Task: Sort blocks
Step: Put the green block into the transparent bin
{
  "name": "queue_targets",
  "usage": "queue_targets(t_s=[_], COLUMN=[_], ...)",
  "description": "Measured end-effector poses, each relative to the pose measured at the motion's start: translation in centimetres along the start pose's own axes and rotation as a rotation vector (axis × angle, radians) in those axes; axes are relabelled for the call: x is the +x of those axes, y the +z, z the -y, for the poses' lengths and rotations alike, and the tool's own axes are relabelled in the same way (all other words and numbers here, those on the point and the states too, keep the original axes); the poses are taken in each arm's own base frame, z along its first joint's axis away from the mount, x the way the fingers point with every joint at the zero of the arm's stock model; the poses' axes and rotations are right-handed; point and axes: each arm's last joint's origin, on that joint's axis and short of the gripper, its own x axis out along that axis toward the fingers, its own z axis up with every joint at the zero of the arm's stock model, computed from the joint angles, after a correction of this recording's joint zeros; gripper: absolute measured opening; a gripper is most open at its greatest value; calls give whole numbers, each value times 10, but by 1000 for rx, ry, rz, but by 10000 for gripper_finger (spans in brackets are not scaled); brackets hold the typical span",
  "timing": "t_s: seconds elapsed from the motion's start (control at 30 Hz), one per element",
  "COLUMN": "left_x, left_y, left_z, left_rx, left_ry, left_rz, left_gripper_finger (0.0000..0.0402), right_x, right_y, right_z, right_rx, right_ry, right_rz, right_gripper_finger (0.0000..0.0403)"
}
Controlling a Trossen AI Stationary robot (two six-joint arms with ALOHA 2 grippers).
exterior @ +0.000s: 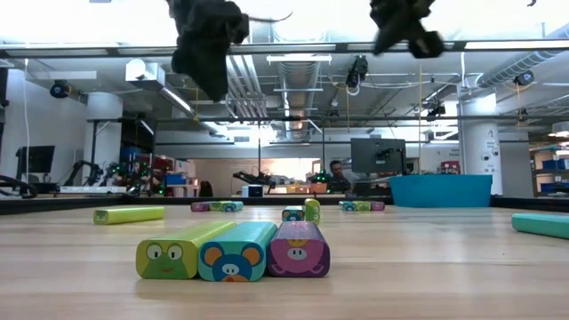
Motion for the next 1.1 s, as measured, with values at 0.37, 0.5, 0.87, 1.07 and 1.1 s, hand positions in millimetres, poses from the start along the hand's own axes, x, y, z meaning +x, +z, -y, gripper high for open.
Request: queue_targets(t_s=[0.37, 0.5, 0.87, 1.07, 1.1], left_x=[37, 33, 40, 50, 51], left_y=[-49, -64, -75, -76, -77], left_z=[10, 21, 32, 34, 35], left_rx=[-139, -190, -591, -595, -592], left_ry=[-40, -33, 45, 80, 89], left_rz=[-243, -277, -282, -296, -299], left_gripper_finger=[158, 158, 158, 177, 185], right_x=[-1, 1, 4, 4, 4], right_y=[-22, -20, -18, -18, -18], right_z=[23, 23, 22, 22, 22], right_rx=[-3, -7, -21, -29, -29], right_ry=[-315, -328, -318, -318, -317], right_rz=[-149, -130, -118, -118, -118], right_gripper_finger=[12, 12, 12, 12, 12])
